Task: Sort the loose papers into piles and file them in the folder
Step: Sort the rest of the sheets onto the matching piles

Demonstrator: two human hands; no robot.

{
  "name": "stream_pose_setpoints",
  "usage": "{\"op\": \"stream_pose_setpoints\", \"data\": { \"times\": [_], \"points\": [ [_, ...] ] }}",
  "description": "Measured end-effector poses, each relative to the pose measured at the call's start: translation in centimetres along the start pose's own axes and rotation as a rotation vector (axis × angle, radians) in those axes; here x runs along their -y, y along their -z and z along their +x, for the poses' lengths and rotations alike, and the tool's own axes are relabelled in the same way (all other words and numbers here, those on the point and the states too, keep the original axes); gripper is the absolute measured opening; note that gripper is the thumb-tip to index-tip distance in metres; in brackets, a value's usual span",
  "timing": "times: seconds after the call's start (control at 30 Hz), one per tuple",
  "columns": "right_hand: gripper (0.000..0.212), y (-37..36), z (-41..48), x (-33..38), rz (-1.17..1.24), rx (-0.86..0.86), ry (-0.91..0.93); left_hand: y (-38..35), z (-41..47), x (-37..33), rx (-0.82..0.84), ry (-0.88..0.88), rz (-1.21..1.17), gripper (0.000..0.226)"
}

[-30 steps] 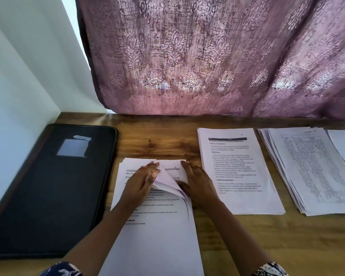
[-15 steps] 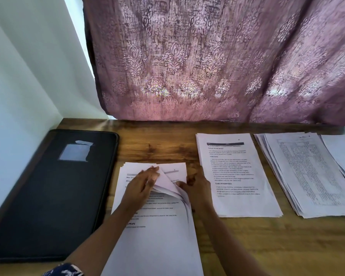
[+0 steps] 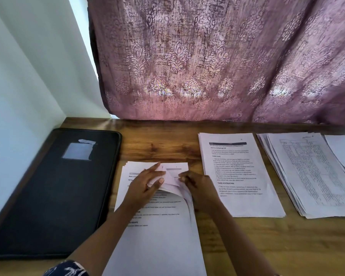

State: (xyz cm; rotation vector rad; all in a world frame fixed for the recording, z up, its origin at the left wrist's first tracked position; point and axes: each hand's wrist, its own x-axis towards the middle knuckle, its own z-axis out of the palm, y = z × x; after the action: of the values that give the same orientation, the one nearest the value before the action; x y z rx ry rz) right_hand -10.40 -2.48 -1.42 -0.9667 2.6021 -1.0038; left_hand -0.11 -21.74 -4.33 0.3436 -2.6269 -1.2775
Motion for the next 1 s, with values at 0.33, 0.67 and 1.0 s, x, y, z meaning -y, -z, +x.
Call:
{"op": "stream_pose_setpoints", "data": {
  "times": [0.33,0.67,1.0],
  "points": [
    [0.053,-0.4,1.0,0.1,-0.369,0.154,0.002,-0.2,-0.1,-0.5,-0.015,-0.001,0.088,0.054],
    [0.042,-0.3,0.3,1.6,0.256,-0.043,-0.43,0.4,-0.3,-1.7,0.065,-0.022,0.139,0.07],
    [0.026,-0.4,3.7,1.3,0.349,-0.151,-0.473,2.1,5.1,-0.7,-0.085,-0.376,0.394,0.027]
  ]
}}
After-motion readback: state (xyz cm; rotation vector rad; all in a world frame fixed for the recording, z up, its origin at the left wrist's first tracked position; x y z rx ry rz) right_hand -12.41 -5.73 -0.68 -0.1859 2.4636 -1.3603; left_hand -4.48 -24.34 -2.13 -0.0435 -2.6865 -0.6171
